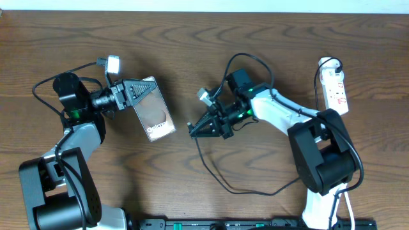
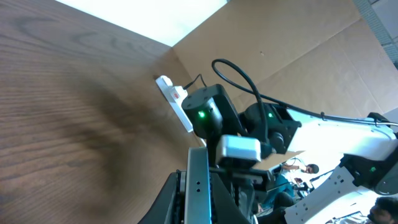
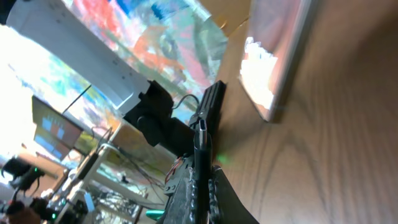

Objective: Plug charger to phone and switch on socket

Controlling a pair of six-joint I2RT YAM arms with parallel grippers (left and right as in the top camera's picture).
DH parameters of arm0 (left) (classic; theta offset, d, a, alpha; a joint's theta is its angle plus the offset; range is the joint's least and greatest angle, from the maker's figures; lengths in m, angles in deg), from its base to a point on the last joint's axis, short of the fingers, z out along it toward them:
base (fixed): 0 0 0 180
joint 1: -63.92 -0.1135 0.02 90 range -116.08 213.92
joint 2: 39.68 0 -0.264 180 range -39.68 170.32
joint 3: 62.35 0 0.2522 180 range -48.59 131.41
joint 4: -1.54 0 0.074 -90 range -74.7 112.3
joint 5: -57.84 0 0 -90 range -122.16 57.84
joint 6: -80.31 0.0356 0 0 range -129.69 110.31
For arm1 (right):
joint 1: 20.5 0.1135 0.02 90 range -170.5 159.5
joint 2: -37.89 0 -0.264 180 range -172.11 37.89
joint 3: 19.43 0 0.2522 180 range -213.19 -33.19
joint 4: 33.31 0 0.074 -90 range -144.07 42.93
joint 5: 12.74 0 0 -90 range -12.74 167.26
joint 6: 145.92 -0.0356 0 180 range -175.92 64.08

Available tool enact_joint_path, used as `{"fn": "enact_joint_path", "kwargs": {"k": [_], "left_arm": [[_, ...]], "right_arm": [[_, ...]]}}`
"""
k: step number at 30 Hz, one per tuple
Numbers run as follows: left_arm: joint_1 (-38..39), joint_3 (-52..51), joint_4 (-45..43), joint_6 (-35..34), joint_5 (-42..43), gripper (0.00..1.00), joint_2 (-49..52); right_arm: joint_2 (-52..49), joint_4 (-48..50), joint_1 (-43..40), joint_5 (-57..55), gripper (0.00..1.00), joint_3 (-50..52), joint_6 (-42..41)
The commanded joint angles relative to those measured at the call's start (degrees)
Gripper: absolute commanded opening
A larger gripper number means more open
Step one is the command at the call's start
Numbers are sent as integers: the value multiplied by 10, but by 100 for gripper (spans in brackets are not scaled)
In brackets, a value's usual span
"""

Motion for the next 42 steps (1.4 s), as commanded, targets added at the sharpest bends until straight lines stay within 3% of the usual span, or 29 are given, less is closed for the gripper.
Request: {"fn": "enact_joint_path", "kwargs": {"k": [1, 16, 29, 34, 42], "left_arm": [[-4, 7, -3, 3, 15, 8, -9], [-4, 7, -9, 1, -23, 7, -9], [-4, 8, -10, -69, -124, 7, -9], [-4, 10, -24, -69, -122, 8, -9], [-4, 10, -67, -71, -94, 7, -9]], "right_arm": [[-9, 7, 21, 25, 1, 3, 23], [-13, 13, 26, 23, 1, 3, 20], [-26, 69, 28, 13, 1, 3, -45], [-29, 81, 28, 9, 1, 3, -46], [-75, 198, 39, 24, 1, 3, -151]]}}
